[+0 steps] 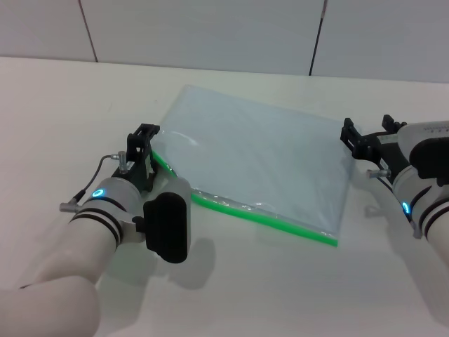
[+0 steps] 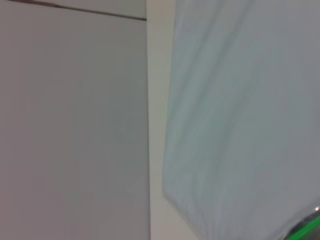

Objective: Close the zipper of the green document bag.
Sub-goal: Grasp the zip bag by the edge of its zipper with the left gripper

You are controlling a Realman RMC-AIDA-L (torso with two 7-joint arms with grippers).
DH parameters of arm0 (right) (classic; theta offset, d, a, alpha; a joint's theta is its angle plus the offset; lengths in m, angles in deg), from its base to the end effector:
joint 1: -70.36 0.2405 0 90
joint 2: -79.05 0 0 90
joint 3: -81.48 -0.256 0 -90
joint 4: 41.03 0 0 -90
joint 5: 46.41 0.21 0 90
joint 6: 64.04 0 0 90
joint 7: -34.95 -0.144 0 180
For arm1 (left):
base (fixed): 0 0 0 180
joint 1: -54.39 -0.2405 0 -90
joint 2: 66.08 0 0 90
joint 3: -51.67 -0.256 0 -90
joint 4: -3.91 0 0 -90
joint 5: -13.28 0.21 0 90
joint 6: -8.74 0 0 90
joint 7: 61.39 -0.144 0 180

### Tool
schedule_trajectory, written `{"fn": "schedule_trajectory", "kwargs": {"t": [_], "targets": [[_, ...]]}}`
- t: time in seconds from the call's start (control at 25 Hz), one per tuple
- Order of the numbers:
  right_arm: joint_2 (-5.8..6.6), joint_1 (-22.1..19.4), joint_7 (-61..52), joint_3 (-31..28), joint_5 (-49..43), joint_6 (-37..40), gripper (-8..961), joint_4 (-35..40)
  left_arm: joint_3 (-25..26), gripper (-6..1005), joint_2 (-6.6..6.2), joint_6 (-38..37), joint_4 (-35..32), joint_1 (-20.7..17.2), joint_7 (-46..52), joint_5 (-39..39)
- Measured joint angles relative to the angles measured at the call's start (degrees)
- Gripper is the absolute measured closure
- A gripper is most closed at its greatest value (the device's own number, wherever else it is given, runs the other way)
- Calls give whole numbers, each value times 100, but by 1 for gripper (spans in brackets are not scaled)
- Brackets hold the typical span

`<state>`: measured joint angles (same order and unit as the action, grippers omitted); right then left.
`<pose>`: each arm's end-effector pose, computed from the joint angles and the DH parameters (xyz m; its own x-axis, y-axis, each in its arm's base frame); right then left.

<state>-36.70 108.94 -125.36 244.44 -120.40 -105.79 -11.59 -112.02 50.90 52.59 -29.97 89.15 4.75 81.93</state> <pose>0.2708 0.3786 -0.0867 0.7121 -0.2983 -0.6355 -0.6951 -0.1730 -0.6977 -0.2769 0.3502 -0.1036 0.7405 -0.1171 -0.6618 -0.6537 -0.3540 -0.6688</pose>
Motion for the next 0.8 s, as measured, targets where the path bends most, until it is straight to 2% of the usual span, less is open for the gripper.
{"fn": "schedule_trajectory", "kwargs": {"t": [0.8], "targets": [[0, 0, 0, 12, -9, 0, 194, -8, -8, 383, 4, 157, -143, -180, -170, 230]]}}
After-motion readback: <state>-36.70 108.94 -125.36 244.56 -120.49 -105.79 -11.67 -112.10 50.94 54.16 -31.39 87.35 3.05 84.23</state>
